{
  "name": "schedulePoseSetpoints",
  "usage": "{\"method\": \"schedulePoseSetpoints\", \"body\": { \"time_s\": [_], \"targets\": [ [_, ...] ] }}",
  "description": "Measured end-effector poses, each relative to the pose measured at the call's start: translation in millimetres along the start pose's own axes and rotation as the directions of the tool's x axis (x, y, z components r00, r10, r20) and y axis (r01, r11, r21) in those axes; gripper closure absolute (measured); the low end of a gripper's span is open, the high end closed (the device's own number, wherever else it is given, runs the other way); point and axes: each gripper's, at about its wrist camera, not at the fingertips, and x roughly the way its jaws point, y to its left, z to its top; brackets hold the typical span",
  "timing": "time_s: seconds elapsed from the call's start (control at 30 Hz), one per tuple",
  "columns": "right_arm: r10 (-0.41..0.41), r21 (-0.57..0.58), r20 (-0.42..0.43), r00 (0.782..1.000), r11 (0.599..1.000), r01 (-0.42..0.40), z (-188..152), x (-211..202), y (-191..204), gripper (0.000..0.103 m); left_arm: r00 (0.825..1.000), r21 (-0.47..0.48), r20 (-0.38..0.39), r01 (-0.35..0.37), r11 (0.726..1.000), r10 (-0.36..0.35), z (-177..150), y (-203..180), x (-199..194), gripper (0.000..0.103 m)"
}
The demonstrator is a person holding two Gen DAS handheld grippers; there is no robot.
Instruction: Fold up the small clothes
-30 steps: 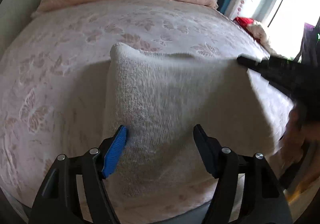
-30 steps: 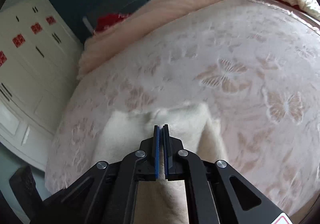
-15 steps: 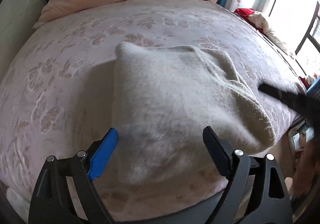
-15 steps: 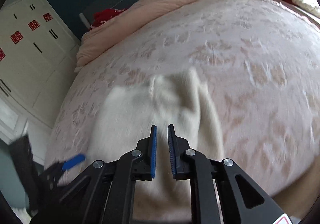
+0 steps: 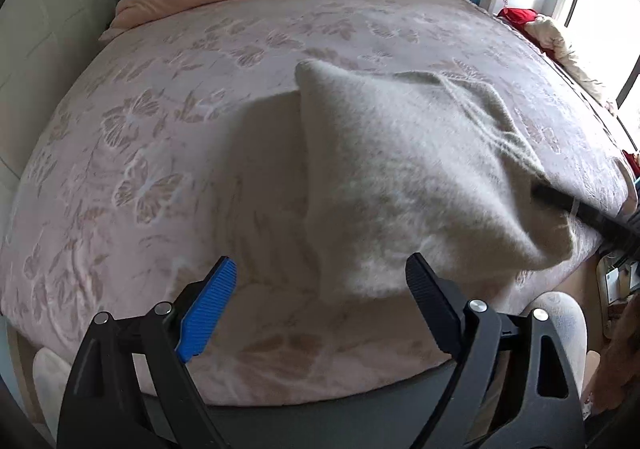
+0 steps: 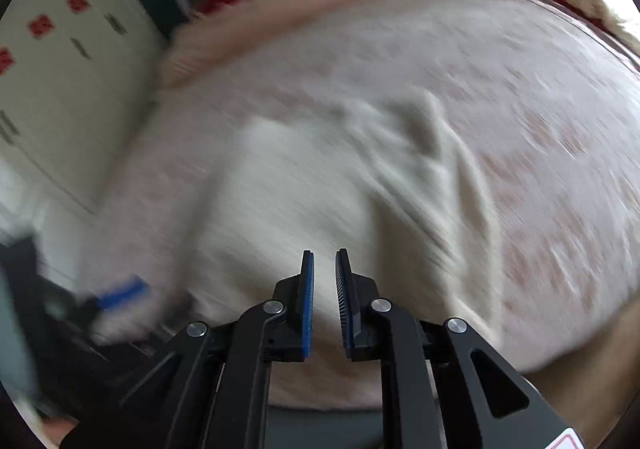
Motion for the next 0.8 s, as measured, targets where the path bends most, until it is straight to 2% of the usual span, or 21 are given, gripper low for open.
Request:
{"method": "schedulePoseSetpoints", "body": {
  "time_s": [0.1, 0.17, 0.23, 0.27, 0.33, 0.4, 0.43, 0.53, 0.6, 0.63, 0.77, 0.8],
  "targets": [
    [0.087, -0.02, -0.003, 0.996, 0.996, -0.087, 17, 14, 26, 0.089, 1.0, -0.017, -0.014, -0.022, 1.0, 0.021, -10, 13, -5, 0.019],
    [0.11, -0.035, -0.07, 0.991, 0.993, -0.113, 15, 47, 40, 0.089, 0.999, -0.039, -0.032, -0.024, 0.999, 0.023, -16, 23, -7, 0.019],
    [0.06, -0.054, -0.191, 0.98, 0.996, -0.072, 1, 99, 42, 0.093, 0.999, -0.052, -0.045, -0.031, 0.998, 0.028, -21, 31, -8, 0.019],
    [0.06, -0.057, -0.193, 0.979, 0.996, -0.072, -6, 114, 40, 0.097, 0.998, -0.056, -0.047, -0.033, 0.998, 0.031, -22, 34, -9, 0.019],
    [0.103, -0.027, -0.163, 0.981, 0.994, -0.109, -6, 112, 35, 0.097, 0.999, -0.065, -0.042, -0.029, 0.997, 0.026, -22, 40, -13, 0.019],
    [0.146, 0.041, -0.173, 0.974, 0.989, -0.141, 5, 92, 27, 0.097, 1.0, -0.079, -0.017, -0.014, 0.997, 0.013, -17, 43, -19, 0.019],
    [0.153, 0.042, -0.152, 0.976, 0.988, -0.148, 10, 81, 25, 0.097, 1.0, -0.084, -0.008, -0.008, 0.996, 0.008, -13, 42, -20, 0.019],
    [0.041, 0.027, -0.031, 0.999, 0.999, -0.04, 31, 40, 0, 0.082, 1.0, -0.09, 0.016, 0.021, 0.996, -0.019, 2, 35, -21, 0.019],
    [-0.012, 0.098, 0.013, 1.0, 0.995, 0.01, 49, 27, -33, 0.052, 0.999, -0.085, 0.022, 0.044, 0.995, -0.042, 11, 26, -17, 0.019],
    [-0.031, 0.118, 0.014, 0.999, 0.993, 0.029, 55, 28, -44, 0.048, 0.998, -0.079, 0.025, 0.061, 0.995, -0.059, 17, 18, -15, 0.019],
    [-0.119, 0.114, -0.085, 0.989, 0.985, 0.128, 75, 69, -77, 0.047, 0.996, -0.041, 0.022, 0.089, 0.995, -0.088, 31, -14, 1, 0.018],
    [-0.138, 0.089, -0.108, 0.985, 0.985, 0.148, 79, 82, -77, 0.057, 0.995, -0.031, 0.021, 0.093, 0.995, -0.093, 34, -21, 6, 0.018]
  ]
}}
